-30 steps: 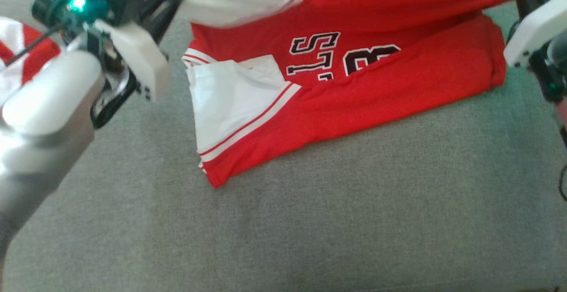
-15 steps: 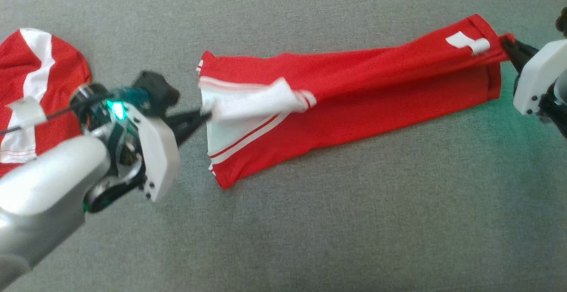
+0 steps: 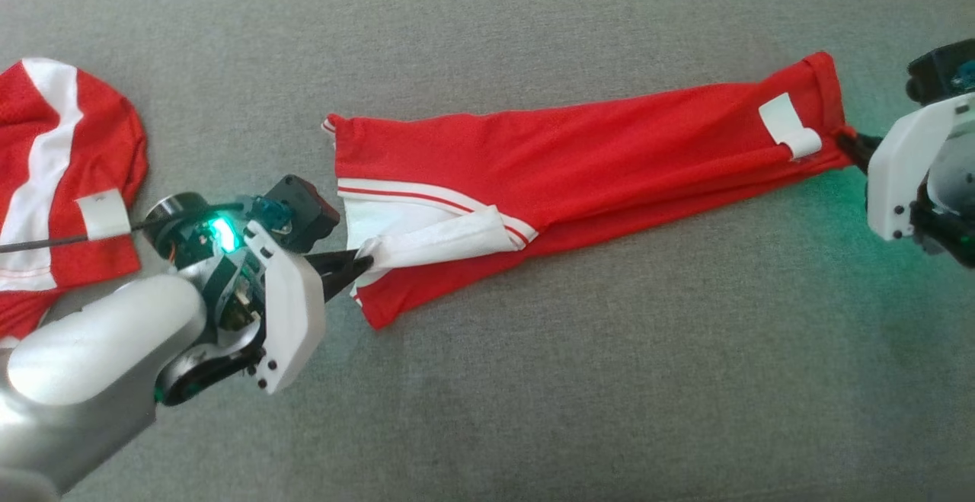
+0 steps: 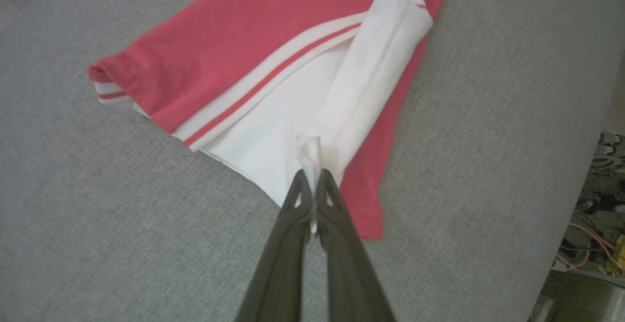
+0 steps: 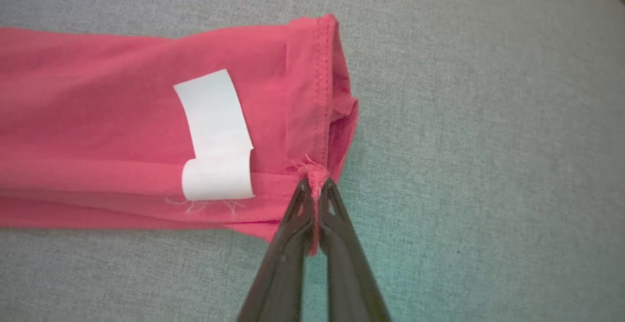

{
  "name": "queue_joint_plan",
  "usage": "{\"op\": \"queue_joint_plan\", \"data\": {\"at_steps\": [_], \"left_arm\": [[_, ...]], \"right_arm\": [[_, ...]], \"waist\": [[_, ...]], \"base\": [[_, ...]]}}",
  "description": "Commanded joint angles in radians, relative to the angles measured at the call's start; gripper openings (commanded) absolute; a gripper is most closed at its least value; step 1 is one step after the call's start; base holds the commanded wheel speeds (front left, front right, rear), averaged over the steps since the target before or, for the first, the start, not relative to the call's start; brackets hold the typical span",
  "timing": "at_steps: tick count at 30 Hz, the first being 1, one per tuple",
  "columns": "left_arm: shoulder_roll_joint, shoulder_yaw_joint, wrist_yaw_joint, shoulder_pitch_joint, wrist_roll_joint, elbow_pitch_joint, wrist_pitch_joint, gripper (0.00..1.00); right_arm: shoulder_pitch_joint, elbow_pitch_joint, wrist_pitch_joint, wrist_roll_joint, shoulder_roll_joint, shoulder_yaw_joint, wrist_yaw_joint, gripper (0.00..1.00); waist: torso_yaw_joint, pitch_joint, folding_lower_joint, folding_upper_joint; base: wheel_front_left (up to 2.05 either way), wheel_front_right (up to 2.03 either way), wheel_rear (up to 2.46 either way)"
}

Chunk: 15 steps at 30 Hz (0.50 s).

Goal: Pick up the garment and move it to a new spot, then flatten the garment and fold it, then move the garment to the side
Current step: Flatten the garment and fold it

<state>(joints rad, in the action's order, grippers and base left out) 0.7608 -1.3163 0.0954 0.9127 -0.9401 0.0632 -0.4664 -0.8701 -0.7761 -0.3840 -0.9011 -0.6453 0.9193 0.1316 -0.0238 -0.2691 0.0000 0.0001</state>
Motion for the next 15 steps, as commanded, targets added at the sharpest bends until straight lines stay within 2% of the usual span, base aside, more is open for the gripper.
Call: {"op": "queue_joint_plan", "data": {"at_steps": [1,3,4,5,6,10,15], "left_arm": [[0.029,0.047,-0.007,0.019,0.013,-0.006,0.002,0.0],[0.02,0.046,-0.008,0.013,0.024,0.006,0.009,0.0],[0.017,0.046,-0.011,0.011,0.035,0.013,0.016,0.0],[0.012,0.047,-0.02,0.008,0.045,0.021,0.031,0.44],[0.006,0.051,-0.032,0.004,0.051,0.029,0.048,1.0],[-0.01,0.065,-0.064,-0.01,0.063,0.055,0.101,1.0],[-0.048,0.163,-0.18,-0.029,0.067,0.111,0.288,1.0]], "right_arm": [[0.009,0.017,-0.007,-0.017,-0.033,0.006,-0.001,0.0],[0.014,0.006,-0.022,-0.037,-0.03,0.009,-0.001,0.0],[0.016,-0.003,-0.027,-0.046,-0.027,0.007,-0.001,0.73],[0.018,-0.011,-0.033,-0.056,-0.021,0.004,-0.001,1.0],[0.017,-0.014,-0.026,-0.067,-0.017,-0.002,-0.001,1.0],[0.01,-0.024,0.02,-0.09,-0.006,-0.029,-0.001,1.0],[-0.009,-0.028,0.164,-0.103,0.013,-0.082,-0.001,1.0]], "waist": [[-0.003,0.002,0.0,-0.0001],[-0.007,0.003,0.0,-0.0001],[-0.008,0.004,0.0,-0.0001],[-0.01,0.005,0.0,-0.0001],[-0.011,0.006,0.0,-0.0001],[-0.014,0.013,0.0,-0.0001],[-0.016,0.034,0.0,-0.0001]], "base": [[0.0,0.0,0.0],[0.0,0.0,0.0],[0.0,0.0,0.0],[0.0,0.0,0.0],[0.0,0.0,0.0],[0.0,0.0,0.0],[0.0,0.0,0.0]]}}
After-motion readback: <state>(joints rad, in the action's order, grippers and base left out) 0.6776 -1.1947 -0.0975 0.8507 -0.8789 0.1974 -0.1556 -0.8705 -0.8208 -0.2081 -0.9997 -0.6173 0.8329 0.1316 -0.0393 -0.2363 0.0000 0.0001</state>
